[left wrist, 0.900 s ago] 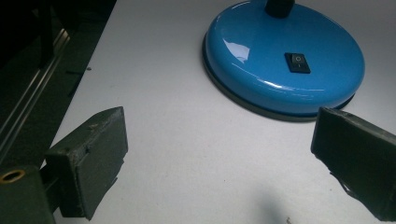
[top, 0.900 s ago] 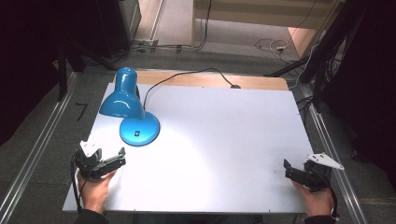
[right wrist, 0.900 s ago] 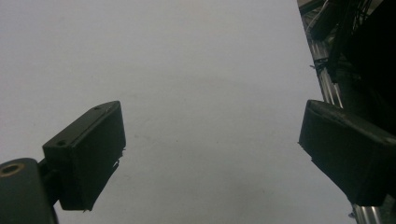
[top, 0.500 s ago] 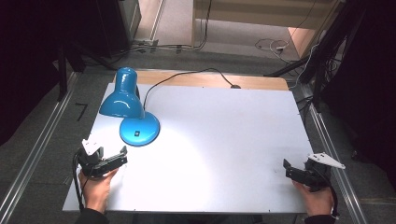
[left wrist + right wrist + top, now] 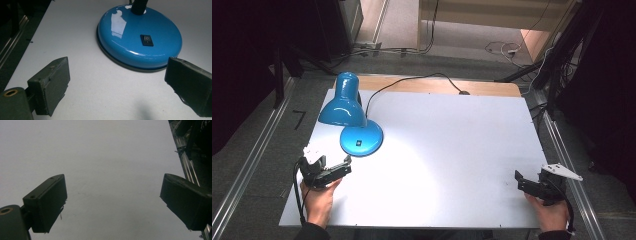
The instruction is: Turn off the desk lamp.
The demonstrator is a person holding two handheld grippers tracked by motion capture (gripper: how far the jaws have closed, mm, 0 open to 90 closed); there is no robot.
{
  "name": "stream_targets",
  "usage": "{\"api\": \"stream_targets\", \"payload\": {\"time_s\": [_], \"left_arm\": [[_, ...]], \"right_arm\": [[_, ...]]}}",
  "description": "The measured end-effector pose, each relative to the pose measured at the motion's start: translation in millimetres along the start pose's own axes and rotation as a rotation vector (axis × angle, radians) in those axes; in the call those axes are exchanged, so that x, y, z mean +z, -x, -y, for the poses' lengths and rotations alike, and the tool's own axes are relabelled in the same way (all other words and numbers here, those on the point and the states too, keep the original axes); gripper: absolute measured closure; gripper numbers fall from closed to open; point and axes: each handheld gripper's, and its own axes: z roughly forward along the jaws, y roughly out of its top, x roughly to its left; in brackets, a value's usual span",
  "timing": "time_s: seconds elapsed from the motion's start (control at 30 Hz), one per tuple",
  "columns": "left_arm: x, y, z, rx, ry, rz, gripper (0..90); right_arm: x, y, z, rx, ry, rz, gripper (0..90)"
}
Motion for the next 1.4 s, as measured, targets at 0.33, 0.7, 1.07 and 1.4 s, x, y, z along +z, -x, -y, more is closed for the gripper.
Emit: {"api": "stream_targets", "payload": {"time_s": [0.33, 0.7, 1.07, 1.4], "left_arm": [[3.1, 1.4, -3.9, -0.003, 0.005, 0.009, 8.5], [8.6, 4.8, -7.8, 0.011, 0.008, 0.014, 14.3], [18.4, 8.6, -13.3, 0.03, -0.006, 0.045, 24.1], [25.3, 10.0, -18.4, 0.046, -0.001, 0.045, 37.4]], "right_arm": [[1.1, -0.2, 0.3, 0.007, -0.008, -0.001, 5.8], [1.0, -0.4, 0.1, 0.034, -0.006, -0.022, 5.8], [0.6, 1.4, 0.2, 0.062, -0.007, -0.055, 5.8], [0.9, 1.8, 0.0, 0.063, -0.007, -0.056, 5.8]]}}
